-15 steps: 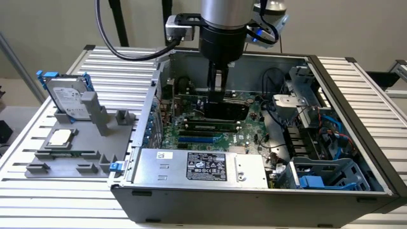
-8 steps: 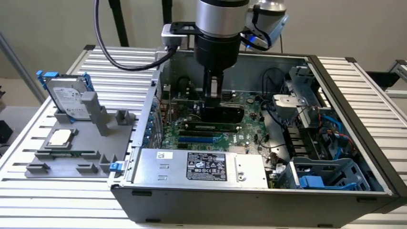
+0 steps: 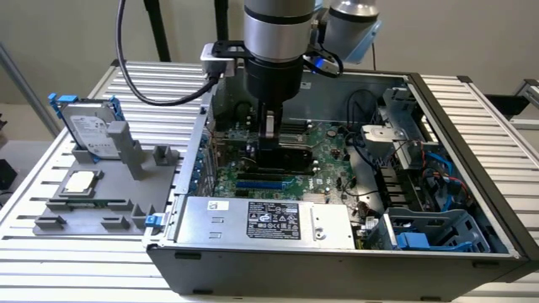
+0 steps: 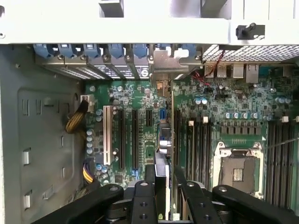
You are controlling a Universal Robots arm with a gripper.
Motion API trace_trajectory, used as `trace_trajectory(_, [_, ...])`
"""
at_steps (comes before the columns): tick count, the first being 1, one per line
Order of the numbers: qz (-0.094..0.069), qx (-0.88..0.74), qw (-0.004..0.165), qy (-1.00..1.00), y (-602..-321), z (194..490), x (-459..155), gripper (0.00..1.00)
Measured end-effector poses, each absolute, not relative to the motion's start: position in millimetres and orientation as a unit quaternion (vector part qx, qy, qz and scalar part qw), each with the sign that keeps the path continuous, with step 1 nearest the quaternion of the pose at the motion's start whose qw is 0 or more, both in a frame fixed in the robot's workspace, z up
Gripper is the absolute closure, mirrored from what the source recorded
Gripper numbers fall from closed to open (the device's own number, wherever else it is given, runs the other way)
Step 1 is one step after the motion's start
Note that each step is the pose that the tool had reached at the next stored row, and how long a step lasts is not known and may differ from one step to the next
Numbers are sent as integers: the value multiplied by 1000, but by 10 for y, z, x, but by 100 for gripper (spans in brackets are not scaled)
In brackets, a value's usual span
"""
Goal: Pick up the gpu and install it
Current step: 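Insert the gpu into the slot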
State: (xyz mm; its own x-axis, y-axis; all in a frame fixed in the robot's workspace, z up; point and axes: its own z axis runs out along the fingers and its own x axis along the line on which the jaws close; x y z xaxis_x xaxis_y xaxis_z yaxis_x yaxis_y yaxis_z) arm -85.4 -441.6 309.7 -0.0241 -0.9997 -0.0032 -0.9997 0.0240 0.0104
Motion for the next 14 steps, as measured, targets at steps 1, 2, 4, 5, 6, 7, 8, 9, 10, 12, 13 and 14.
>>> trace_trajectory(1, [-5, 699, 2, -716, -4417, 3080, -861, 100])
trace_trajectory(2, [-5, 699, 2, -716, -4417, 3061, -865, 100])
trace_trajectory(4, [-5, 699, 2, -716, -4418, 3025, -870, 100])
trace_trajectory(5, [-5, 699, 2, -716, -4418, 3007, -872, 100])
trace_trajectory(6, [-5, 699, 2, -716, -4418, 2989, -875, 100])
trace_trajectory(7, [-5, 699, 2, -716, -4418, 2971, -878, 100])
trace_trajectory(8, [-5, 699, 2, -716, -4418, 2952, -881, 100])
trace_trajectory(9, [-5, 699, 2, -716, -4418, 2935, -884, 100])
trace_trajectory(10, [-5, 699, 2, -716, -4418, 2915, -889, 100])
trace_trajectory(12, [-5, 699, 2, -716, -4418, 2880, -897, 100])
trace_trajectory(13, [-5, 699, 2, -716, -4418, 2861, -902, 100])
trace_trajectory(14, [-5, 699, 2, -716, -4418, 2843, -906, 100])
